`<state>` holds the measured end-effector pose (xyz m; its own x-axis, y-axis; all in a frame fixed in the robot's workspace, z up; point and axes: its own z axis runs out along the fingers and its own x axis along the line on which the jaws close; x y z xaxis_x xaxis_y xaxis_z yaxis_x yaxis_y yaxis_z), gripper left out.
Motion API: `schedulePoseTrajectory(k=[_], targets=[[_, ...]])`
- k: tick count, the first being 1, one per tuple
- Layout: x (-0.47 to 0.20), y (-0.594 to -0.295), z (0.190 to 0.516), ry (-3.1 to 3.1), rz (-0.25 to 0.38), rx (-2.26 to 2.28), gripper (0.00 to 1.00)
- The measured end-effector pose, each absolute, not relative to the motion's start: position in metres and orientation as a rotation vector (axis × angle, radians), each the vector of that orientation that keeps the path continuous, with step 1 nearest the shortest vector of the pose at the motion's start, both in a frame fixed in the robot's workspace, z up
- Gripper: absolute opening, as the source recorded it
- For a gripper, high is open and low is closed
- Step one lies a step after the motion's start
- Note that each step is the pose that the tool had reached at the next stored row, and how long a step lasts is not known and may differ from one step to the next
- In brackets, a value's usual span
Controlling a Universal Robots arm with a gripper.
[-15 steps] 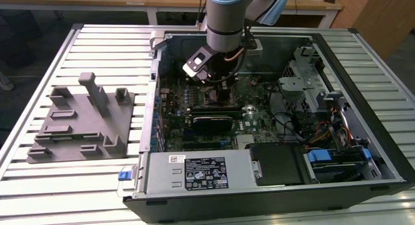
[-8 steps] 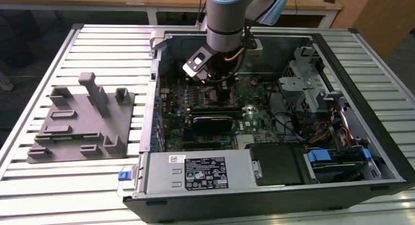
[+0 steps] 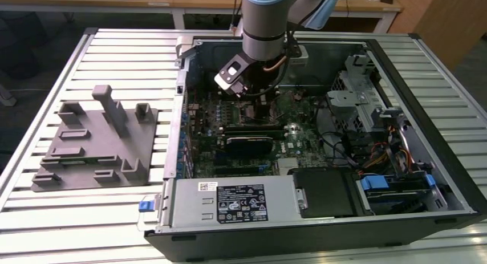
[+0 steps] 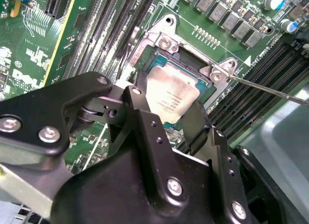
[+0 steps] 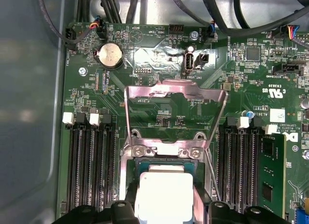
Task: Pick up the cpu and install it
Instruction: 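Place the cpu into insertion slot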
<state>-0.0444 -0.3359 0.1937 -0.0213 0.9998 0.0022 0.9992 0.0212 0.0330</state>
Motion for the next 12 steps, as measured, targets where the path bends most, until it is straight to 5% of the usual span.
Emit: schedulePoseTrajectory(k=[12], targets=[[-0.0444,-0.3359,0.1963,2.230,0.040,2.183,0.60]])
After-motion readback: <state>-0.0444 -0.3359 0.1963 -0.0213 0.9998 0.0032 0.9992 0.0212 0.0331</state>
